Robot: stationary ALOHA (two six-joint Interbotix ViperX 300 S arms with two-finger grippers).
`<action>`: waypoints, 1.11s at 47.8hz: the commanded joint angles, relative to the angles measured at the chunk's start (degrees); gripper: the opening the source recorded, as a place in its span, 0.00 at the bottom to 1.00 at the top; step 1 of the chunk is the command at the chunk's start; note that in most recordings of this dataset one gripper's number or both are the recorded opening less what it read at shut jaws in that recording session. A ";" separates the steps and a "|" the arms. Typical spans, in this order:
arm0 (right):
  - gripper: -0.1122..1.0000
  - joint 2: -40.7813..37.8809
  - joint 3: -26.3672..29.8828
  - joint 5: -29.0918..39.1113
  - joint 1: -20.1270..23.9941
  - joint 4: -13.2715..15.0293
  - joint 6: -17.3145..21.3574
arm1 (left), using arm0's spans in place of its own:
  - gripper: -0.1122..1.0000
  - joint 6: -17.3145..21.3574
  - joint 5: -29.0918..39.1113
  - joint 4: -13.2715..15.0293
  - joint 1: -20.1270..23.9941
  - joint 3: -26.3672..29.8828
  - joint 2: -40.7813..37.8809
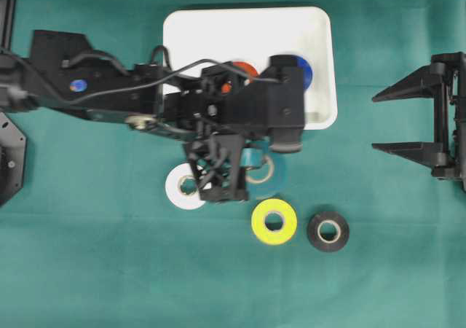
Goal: Pick up the tape from a random location and place it into the white case.
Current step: 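Lift the teal tape roll and carry it toward the tray's left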
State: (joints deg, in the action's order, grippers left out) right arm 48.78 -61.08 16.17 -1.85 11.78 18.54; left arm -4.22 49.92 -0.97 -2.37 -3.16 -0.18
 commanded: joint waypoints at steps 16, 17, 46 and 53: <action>0.85 1.32 1.23 1.05 0.00 0.00 0.26 | 0.29 -1.76 -1.76 0.18 -1.49 -14.50 15.73; 0.85 1.41 1.23 1.05 0.00 0.09 0.26 | 0.29 -1.93 -1.76 0.18 -1.58 -15.29 16.35; 0.85 1.32 1.32 1.05 0.00 0.09 -0.09 | 0.29 -2.99 -3.78 0.09 2.64 -21.53 21.09; 0.85 1.41 1.23 1.05 0.09 0.09 -0.09 | 0.29 -2.99 -3.87 0.09 7.65 -20.83 20.04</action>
State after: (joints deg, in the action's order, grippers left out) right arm 50.27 -61.08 17.40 -1.85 11.78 18.54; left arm -7.12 46.58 -0.70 2.81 -26.02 19.78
